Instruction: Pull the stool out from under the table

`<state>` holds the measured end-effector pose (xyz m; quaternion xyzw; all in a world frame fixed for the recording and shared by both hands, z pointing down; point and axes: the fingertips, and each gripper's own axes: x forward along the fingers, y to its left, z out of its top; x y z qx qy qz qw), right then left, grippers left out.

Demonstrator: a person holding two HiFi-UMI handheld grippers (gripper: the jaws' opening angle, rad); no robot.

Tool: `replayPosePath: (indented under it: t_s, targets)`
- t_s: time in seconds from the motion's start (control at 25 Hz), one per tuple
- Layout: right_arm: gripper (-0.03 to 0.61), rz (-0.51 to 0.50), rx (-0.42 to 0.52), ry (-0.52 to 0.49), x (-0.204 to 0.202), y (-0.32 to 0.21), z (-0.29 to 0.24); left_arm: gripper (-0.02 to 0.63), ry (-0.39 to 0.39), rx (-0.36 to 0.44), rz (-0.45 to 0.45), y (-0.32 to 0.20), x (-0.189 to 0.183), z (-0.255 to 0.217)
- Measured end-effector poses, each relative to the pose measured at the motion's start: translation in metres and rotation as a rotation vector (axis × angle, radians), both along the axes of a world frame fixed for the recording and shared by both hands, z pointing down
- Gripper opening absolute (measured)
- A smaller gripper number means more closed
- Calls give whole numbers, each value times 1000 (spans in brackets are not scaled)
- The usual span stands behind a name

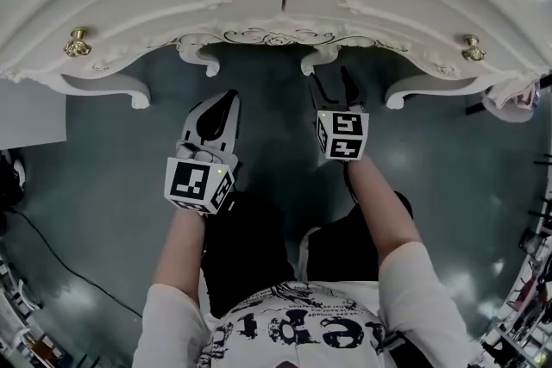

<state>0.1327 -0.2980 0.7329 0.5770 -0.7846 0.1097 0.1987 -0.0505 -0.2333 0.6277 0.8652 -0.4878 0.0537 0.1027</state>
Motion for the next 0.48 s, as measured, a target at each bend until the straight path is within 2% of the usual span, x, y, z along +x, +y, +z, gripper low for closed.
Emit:
replayPosePath:
  t_s: [0.2, 0.48]
  targets:
    - [325, 1, 21, 54, 7, -34, 18, 18, -48, 12, 42, -7, 6, 19]
    - [336, -6, 8, 104, 15, -69, 39, 18, -41, 2, 91, -13, 19, 26]
